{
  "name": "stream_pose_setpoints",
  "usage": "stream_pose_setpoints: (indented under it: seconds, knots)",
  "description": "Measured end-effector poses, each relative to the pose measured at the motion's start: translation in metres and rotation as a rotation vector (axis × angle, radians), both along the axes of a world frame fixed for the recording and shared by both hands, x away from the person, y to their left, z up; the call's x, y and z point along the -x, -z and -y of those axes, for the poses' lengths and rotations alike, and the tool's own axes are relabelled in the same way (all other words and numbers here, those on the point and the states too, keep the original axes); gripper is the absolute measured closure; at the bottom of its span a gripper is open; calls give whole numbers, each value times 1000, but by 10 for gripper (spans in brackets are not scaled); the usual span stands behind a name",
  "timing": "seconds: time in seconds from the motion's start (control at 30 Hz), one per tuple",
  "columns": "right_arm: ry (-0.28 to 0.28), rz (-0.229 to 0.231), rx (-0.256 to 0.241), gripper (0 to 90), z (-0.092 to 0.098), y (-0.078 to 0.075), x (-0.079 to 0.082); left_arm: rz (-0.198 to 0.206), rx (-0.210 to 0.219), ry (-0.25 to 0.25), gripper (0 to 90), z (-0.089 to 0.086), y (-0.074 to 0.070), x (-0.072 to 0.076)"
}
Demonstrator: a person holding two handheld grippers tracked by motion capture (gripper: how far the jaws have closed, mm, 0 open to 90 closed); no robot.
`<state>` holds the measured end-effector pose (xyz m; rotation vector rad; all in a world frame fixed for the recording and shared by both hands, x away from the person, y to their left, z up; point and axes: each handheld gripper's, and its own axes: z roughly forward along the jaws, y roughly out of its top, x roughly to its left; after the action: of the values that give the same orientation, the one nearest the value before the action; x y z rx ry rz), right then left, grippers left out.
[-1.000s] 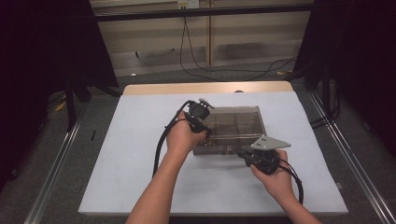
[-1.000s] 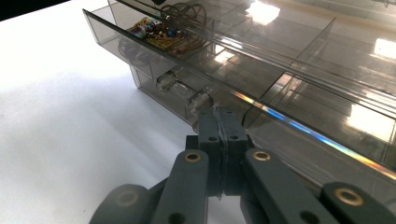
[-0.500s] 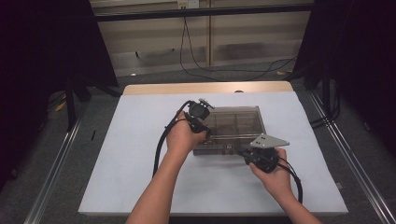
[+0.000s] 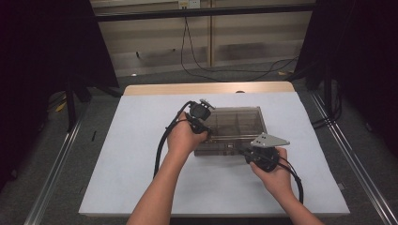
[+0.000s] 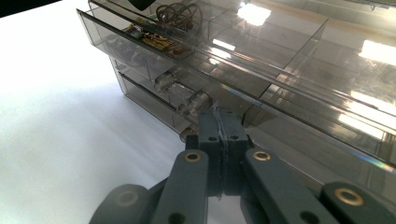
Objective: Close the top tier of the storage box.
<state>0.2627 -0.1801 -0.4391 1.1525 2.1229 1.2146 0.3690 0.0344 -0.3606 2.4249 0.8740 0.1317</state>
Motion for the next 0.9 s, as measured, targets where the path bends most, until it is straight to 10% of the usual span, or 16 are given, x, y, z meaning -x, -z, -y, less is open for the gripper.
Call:
stream_pose_setpoints:
  seconds: [0.9]
  knots:
    - [15, 9, 9, 900, -1, 0, -6, -5, 11, 5, 898, 4, -1, 1]
